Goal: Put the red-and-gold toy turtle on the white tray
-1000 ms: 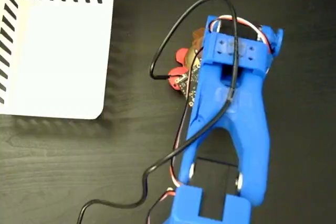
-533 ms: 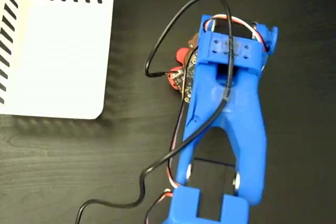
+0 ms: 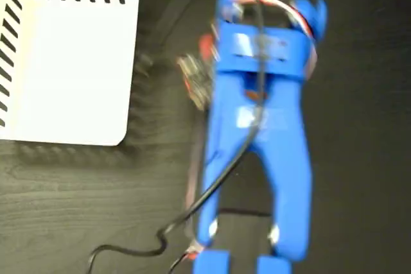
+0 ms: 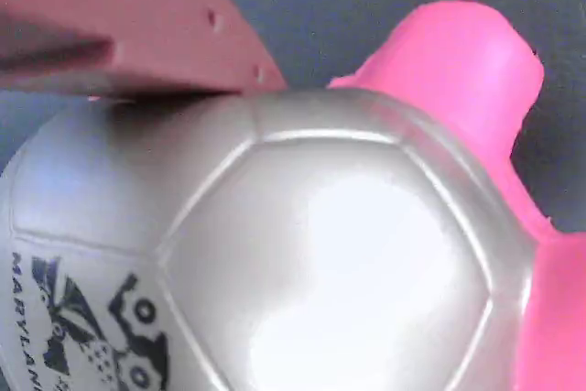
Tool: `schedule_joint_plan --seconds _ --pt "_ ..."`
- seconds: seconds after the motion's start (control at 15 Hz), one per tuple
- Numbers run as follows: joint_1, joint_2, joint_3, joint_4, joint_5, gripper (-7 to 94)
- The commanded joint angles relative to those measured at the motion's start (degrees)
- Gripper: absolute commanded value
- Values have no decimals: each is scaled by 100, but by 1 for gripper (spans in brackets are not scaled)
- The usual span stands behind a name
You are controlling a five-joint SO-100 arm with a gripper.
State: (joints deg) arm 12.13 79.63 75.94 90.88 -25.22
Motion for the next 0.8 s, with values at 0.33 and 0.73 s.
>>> schedule_joint_plan --seconds 0.33,0.73 --pt "-1529 571 -1608 527 2558 0" --pt "-2953 -501 -2725 475 3683 0"
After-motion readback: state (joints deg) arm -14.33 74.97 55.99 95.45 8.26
